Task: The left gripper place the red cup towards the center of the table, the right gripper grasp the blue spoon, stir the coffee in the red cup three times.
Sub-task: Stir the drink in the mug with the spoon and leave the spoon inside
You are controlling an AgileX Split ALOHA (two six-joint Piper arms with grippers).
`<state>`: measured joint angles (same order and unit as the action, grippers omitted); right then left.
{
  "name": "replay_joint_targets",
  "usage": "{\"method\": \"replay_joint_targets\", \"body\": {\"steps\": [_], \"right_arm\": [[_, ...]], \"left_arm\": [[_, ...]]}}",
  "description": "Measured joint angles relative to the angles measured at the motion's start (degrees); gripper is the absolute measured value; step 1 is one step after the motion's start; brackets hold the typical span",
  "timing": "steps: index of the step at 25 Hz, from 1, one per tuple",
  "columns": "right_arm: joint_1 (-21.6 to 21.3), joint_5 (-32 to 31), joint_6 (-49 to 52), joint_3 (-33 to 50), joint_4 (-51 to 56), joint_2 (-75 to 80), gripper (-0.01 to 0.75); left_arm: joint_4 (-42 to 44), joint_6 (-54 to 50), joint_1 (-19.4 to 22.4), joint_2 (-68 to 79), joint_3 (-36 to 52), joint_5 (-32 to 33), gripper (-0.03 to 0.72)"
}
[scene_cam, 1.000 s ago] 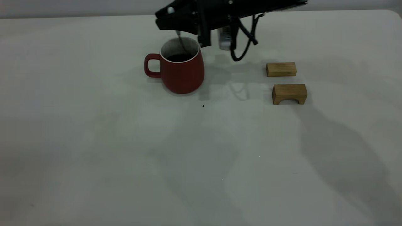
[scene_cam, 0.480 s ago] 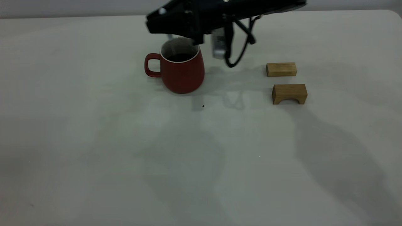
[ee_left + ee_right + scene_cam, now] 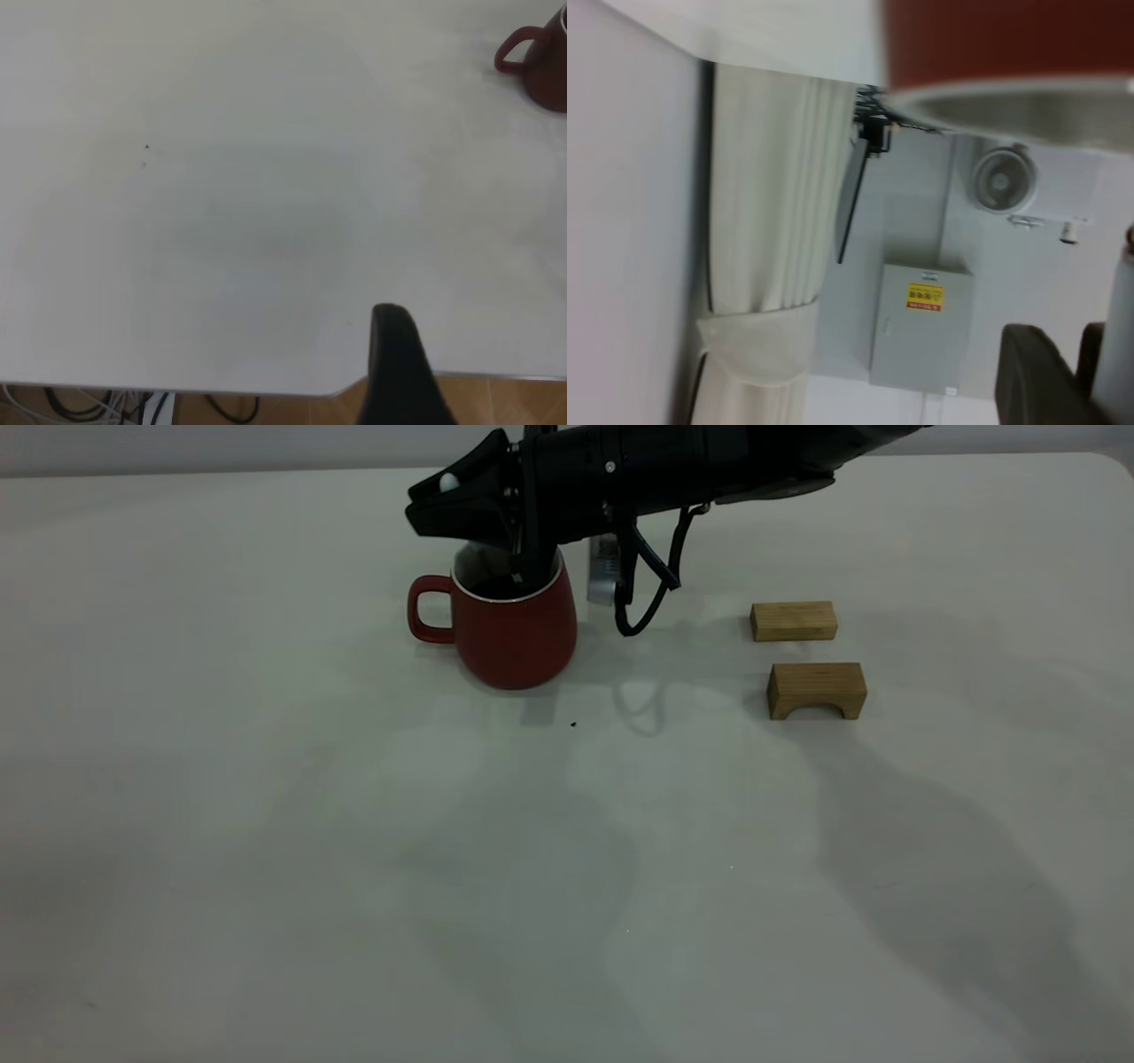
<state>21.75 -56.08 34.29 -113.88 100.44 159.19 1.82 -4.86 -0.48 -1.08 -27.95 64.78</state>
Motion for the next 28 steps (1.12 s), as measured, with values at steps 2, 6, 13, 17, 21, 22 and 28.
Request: {"method": "replay_joint_targets", "body": {"steps": [2, 6, 13, 17, 21, 22, 28], "right_arm": [[-0.36, 0.3, -0.13, -0.05, 0.07, 0.0, 0.118], [-0.65, 0.06, -0.17, -0.05, 0.13, 0.0, 0.118], [-0.65, -3.8, -0.37, -0.17, 0.13, 0.0, 0.118], [-0.65, -5.32, -0.37, -0.17, 0.03, 0.0, 0.122], [-0.65, -6.48, -0.37, -0.21, -0.09, 0.0, 0.184], [-0.65, -6.79, -0.37, -0.21, -0.16, 0.0, 0.224], [-0.65, -8.01, -0.44, -0.21, -5.91, -0.44, 0.49]], "left_arm": [[0.0, 0.0, 0.0, 0.0, 0.0, 0.0, 0.521], [0.0, 0.0, 0.0, 0.0, 0.0, 0.0, 0.521], [0.0, 0.0, 0.0, 0.0, 0.0, 0.0, 0.521], [0.0, 0.0, 0.0, 0.0, 0.0, 0.0, 0.521], [0.0, 0.0, 0.0, 0.0, 0.0, 0.0, 0.521], [0.0, 0.0, 0.0, 0.0, 0.0, 0.0, 0.521], [0.0, 0.0, 0.0, 0.0, 0.0, 0.0, 0.521]]}}
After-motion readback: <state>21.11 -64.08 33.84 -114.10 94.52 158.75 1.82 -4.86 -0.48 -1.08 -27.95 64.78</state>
